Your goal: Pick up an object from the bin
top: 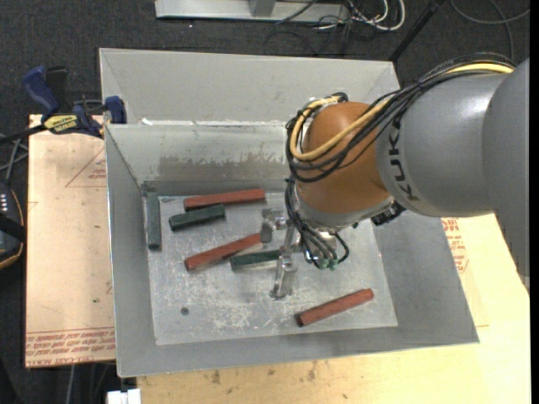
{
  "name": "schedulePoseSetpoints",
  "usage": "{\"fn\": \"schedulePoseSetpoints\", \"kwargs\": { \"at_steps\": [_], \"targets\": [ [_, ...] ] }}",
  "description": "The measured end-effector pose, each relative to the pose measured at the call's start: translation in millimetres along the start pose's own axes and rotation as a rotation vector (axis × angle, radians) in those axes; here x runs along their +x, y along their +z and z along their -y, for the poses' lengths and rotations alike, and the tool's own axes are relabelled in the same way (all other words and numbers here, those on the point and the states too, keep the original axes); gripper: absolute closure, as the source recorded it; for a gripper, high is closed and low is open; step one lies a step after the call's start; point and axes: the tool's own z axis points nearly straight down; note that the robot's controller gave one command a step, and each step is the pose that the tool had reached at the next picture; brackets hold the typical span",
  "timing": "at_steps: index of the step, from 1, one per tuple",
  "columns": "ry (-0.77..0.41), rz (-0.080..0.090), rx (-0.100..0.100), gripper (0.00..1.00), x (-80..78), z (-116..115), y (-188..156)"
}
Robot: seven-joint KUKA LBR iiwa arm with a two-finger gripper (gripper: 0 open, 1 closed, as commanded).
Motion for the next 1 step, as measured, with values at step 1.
{"fn": "schedulePoseSetpoints", "kwargs": {
  "at_steps": [1],
  "targets": [
    [0.002, 0.008, -0.001, 0.00, -1.9, 0.3, -4.2]
  ]
}}
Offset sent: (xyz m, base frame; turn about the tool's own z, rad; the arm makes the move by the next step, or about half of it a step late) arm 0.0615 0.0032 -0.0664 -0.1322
